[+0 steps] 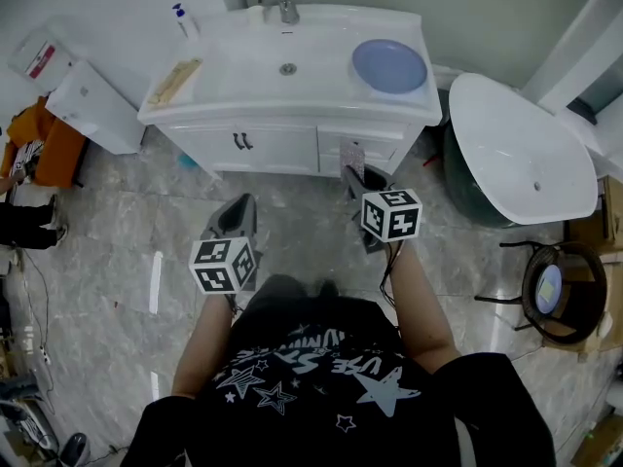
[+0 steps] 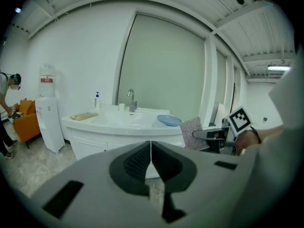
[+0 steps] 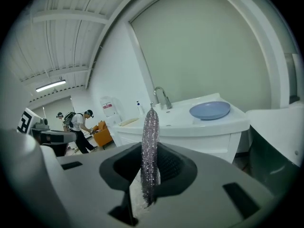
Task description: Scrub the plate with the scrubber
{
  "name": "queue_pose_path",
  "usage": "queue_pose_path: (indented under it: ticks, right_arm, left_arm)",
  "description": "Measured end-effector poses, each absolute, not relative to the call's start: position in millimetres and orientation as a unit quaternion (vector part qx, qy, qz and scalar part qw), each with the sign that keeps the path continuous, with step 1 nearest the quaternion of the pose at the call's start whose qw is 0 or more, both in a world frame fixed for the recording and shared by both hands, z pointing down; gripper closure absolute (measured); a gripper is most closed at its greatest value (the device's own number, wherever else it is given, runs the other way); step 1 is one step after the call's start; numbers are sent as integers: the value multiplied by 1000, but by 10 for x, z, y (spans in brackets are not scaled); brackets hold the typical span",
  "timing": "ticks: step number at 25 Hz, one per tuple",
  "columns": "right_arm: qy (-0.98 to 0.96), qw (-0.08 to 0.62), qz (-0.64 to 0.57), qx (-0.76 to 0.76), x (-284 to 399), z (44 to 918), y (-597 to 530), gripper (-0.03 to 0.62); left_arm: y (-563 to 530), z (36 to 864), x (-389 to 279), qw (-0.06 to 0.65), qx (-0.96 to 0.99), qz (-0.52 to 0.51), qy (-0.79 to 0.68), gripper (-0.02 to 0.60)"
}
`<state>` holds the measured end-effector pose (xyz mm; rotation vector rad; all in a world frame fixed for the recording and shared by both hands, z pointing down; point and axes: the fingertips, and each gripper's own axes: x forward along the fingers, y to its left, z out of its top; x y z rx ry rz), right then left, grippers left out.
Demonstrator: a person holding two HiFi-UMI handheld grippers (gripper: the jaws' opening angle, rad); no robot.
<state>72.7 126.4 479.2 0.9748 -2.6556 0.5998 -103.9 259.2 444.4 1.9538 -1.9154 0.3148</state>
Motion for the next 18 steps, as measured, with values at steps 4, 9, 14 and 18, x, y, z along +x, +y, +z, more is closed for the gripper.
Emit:
queue_pose_path:
  ticks: [4,9,14,18]
  right_arm:
    - [-907,124,211,342,742,4835,1121,513]
    - [-894,133,215,370,922,4937,927,513]
    - [-875,132,220,410,1099,4973,619,513]
    - [-867,138,215,428,1065,4954,321,513]
  left_arm:
    - [2484,4470,-1128,200,694,112,-683,563]
    - [2086,4517,-1153,193,714,122,-661,563]
    - [1583,4540,-1118,188,738,118,-637,563]
    - [1213,4589,-1191,196,751,113,-621,563]
